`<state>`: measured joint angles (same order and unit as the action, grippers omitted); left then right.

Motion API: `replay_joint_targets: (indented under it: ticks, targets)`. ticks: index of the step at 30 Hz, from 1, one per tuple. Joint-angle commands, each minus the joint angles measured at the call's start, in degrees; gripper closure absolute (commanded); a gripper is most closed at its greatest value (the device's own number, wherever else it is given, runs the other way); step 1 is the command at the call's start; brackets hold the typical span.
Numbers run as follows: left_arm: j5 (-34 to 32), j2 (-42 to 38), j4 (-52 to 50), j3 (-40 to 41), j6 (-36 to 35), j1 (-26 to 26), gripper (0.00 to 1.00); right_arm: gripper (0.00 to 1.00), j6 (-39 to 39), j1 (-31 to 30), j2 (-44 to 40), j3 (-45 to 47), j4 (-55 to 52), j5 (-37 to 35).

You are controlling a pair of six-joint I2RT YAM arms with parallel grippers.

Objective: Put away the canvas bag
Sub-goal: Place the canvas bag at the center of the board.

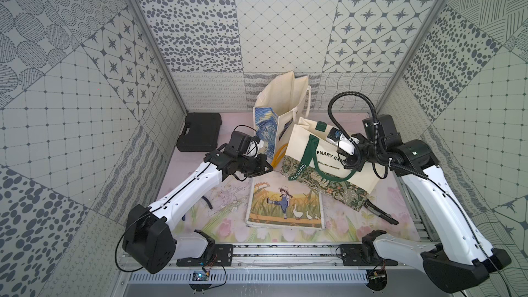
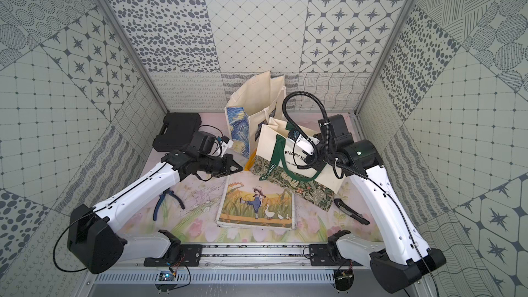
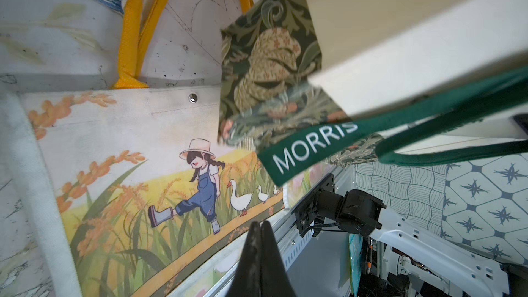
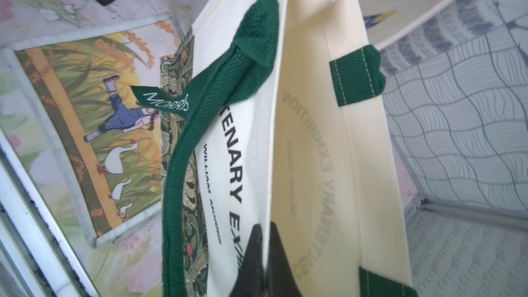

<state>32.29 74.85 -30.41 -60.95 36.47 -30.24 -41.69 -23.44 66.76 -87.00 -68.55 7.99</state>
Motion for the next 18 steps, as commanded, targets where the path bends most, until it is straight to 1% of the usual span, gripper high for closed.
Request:
replay_joint_targets:
  ticks: [1,5,6,9,11,18]
  targets:
    - [-1.7,-1.9,-2.5,0.1,-1.1,0.3,0.98,1.0,-6.7,-2.6,0.7,0.5,0.7,6.6]
    - [-2.1,-2.1,-3.0,-0.4,-1.0,0.3,0.98,1.0,-8.6,-4.9,1.6,0.3,-2.5,12.4]
    - [-2.3,-2.1,-3.3,-0.6,-1.2,0.4,0.98,1.0,-9.8,-6.0,1.8,0.7,-3.6,12.5]
    - [-2.7,-2.1,-4.0,-1.0,-1.8,0.4,0.98,1.0,-11.4,-9.5,2.2,2.6,-5.8,8.4]
    - [-3.0,-2.0,-4.5,-1.3,-2.2,0.4,0.98,1.0,-11.4,-10.7,1.4,4.4,-5.6,6.8]
    - [-3.3,-1.9,-5.3,-1.5,-3.0,0.6,0.98,1.0,-6.1,-13.8,-3.0,9.9,0.8,4.8]
